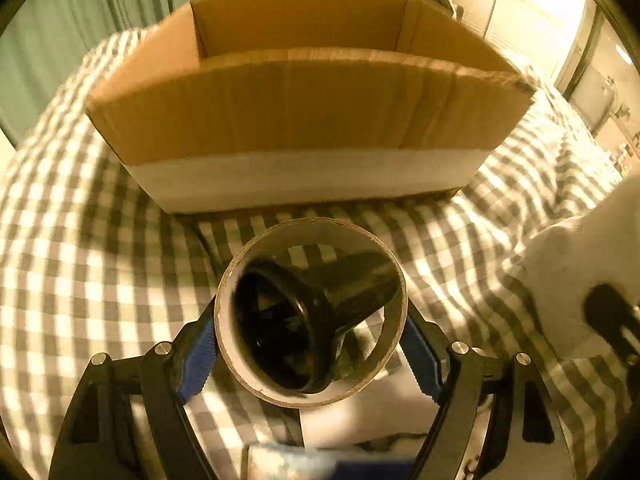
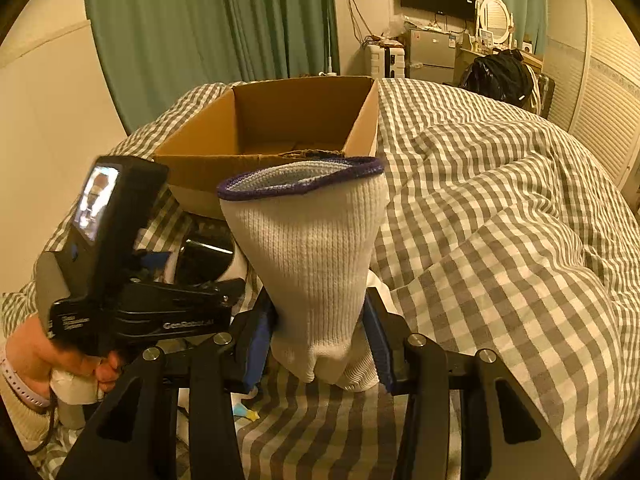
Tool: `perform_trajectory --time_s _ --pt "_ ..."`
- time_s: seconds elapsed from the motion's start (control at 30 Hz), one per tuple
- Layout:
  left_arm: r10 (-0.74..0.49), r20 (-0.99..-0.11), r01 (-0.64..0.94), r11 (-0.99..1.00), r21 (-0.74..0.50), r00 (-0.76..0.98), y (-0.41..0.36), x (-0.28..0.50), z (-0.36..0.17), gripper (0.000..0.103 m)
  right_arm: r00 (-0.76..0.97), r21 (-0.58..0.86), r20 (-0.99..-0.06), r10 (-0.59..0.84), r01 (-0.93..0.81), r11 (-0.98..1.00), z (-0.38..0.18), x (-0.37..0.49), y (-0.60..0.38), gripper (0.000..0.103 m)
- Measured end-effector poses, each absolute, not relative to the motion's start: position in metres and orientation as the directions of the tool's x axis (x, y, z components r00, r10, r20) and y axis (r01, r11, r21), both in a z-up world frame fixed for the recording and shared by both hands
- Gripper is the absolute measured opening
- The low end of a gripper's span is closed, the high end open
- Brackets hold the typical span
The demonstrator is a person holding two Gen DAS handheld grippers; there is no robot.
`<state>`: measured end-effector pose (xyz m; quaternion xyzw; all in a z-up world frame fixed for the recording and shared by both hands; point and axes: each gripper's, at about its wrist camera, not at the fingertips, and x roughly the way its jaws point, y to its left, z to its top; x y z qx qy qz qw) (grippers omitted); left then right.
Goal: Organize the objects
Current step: 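Grasp the white sock with the right tool while the left tool grasps the white tape ring, then carry the sock and tape ring over the cardboard box and open both tools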
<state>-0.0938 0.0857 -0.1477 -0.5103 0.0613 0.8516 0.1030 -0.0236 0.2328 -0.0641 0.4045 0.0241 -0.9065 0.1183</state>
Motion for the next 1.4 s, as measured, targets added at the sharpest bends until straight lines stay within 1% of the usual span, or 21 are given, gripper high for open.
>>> perform_trajectory --time_s 0.13,0.37,0.4,0.53,0.83,0.97,1.1,1.3,1.4 --pt "0.134 -0.866 -0.246 -0.969 -0.013 -0.482 0.087 -0.081 -0.130 0.083 -0.649 0.037 -0.738 -0.183 0.231 -0.972 -0.064 -0.022 0.231 0.043" --pt "0.162 -0.814 -0.209 -0.977 -0.051 -0.558 0.068 -0.056 -0.075 0.083 -0.670 0.015 -0.722 -0.175 0.237 -0.971 -0.050 -0.018 0.227 0.043" --pt "0.169 -0.804 -0.208 -0.976 -0.057 -0.571 0.062 -0.051 -0.061 0.083 -0.675 0.009 -0.718 -0.172 0.237 -0.971 -0.045 -0.016 0.226 0.043" --pt "0.181 -0.760 -0.216 -0.975 -0.055 -0.624 0.047 -0.051 -0.048 0.083 -0.695 -0.015 -0.701 -0.159 0.238 -0.971 -0.025 -0.008 0.219 0.042" --pt "0.170 -0.700 -0.225 -0.974 -0.014 -0.693 0.023 -0.049 0.017 0.083 -0.751 -0.072 -0.638 -0.173 0.281 -0.957 0.035 0.005 0.196 0.041" --pt "0.149 -0.640 -0.189 -0.982 -0.005 -0.754 0.015 -0.061 0.047 0.083 -0.771 -0.078 -0.605 -0.200 0.307 -0.948 0.064 -0.005 0.190 0.041" --pt "0.133 -0.608 -0.179 -0.984 0.015 -0.783 0.009 -0.077 0.069 0.083 -0.774 -0.041 -0.582 -0.250 0.335 -0.942 0.094 -0.032 0.189 0.041" --pt "0.129 -0.604 -0.187 -0.982 0.035 -0.787 0.008 -0.122 0.085 0.083 -0.767 -0.029 -0.584 -0.267 0.349 -0.937 0.125 -0.086 0.184 0.041" --pt "0.083 -0.631 -0.172 -0.982 0.081 -0.772 0.013 -0.151 0.078 0.083 -0.745 -0.007 -0.605 -0.282 0.359 -0.933 0.129 -0.118 0.182 0.041"
